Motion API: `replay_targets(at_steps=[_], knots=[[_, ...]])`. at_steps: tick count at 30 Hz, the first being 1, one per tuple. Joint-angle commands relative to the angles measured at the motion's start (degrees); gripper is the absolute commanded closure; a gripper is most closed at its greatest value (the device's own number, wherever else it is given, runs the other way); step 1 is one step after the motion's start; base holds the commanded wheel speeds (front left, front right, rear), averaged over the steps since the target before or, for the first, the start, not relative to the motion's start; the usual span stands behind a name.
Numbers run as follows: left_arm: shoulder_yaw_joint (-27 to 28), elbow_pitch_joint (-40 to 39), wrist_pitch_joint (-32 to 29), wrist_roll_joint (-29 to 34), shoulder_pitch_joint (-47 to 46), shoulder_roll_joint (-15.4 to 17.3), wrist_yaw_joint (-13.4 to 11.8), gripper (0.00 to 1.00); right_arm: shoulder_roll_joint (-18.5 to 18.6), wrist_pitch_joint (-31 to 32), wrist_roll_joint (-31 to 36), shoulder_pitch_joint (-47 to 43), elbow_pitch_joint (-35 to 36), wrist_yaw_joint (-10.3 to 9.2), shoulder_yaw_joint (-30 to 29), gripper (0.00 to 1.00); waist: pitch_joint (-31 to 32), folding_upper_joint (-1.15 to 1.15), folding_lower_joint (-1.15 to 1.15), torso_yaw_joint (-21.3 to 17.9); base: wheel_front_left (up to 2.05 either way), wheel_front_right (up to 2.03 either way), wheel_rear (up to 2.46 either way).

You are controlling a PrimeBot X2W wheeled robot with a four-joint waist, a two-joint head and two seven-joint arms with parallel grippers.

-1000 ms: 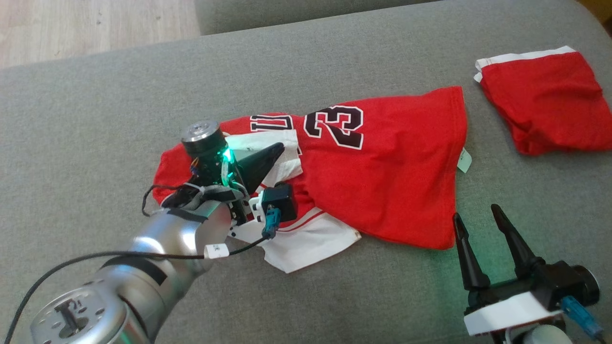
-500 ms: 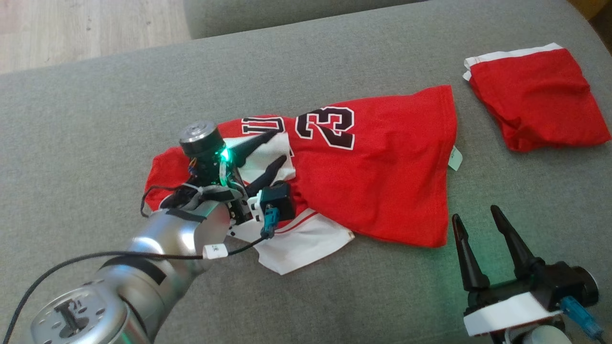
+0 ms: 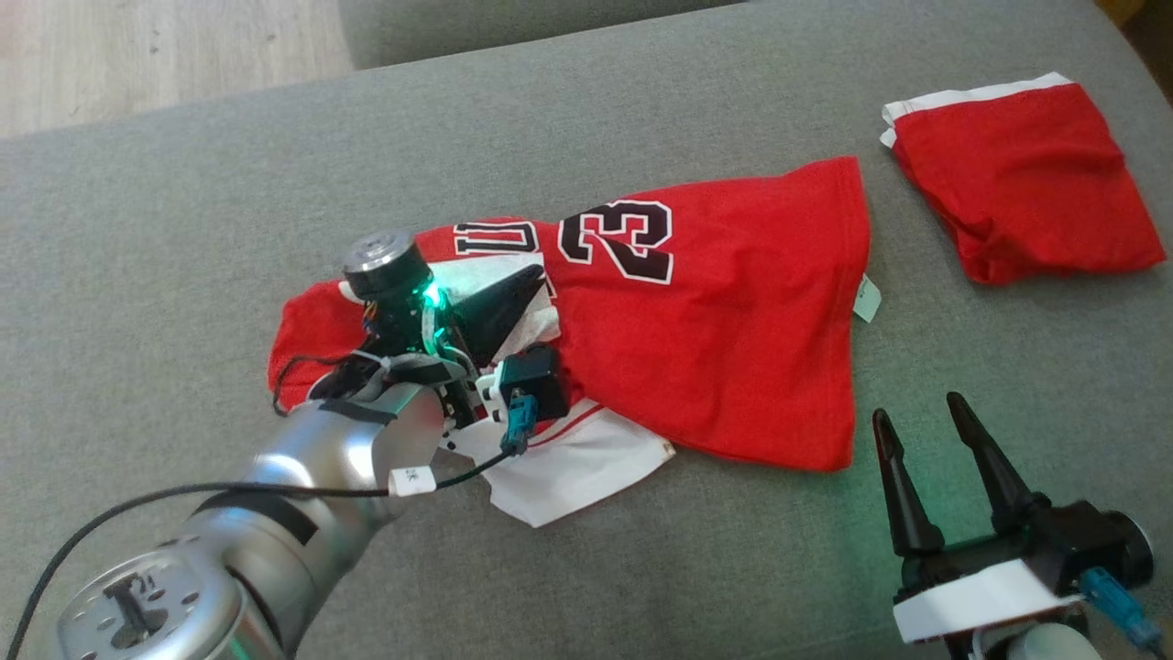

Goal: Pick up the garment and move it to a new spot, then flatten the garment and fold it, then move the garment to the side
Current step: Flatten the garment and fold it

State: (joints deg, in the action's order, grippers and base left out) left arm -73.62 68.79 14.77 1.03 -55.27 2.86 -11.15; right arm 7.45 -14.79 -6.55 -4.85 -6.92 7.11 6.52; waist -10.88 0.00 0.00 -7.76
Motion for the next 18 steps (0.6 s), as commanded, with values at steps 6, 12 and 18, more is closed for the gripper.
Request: replay_targets(at_steps=[6,12,18], knots=[[3.88,-5.56,0.22,-3.93,-4.55,2.27,1.14,1.0,0.67,-0.21,-0.16,0.01,1.74,0.37,0.01,0.0,1.18,0.0,0.0,2.32,0.0,0.0,0.0],[7.81,-14.1,0.22,-7.5,-6.94,6.62,3.32,1.0,0.89,-0.21,-1.5,-1.44,-0.92,0.37,1.16,0.0,1.7,0.0,0.0,3.73,0.0,0.0,0.0],[10.73,-20.53,0.22,-8.28,-9.62,13.05,3.21,1.0,2.37,-0.21,-5.6,-2.57,-5.02,0.37,5.47,0.0,1.79,0.0,0.0,4.75,0.0,0.0,0.0]])
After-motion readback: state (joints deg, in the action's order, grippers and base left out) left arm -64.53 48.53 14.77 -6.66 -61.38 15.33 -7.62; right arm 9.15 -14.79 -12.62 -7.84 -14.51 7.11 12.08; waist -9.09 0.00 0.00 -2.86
